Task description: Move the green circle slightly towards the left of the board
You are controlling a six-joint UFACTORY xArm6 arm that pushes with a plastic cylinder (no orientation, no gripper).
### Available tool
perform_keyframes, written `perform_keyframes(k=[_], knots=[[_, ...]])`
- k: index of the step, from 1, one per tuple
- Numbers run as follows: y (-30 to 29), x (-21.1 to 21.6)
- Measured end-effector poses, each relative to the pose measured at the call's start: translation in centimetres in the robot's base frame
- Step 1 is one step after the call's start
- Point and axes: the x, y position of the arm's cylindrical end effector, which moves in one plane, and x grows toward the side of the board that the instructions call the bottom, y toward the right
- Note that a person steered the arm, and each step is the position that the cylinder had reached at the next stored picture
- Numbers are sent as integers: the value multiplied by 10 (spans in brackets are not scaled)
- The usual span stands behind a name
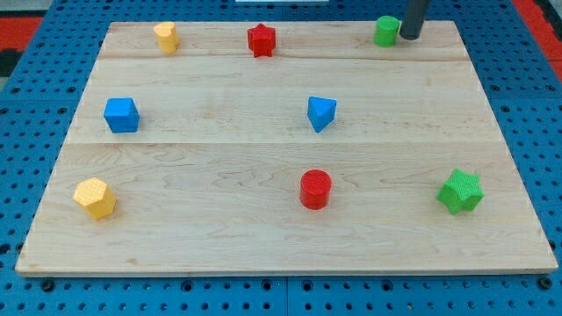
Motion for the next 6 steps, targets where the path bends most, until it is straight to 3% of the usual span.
perform_keyframes(k=[1, 2, 5, 6], knots=[[28, -4], [1, -28], [-28, 5], [14, -10]])
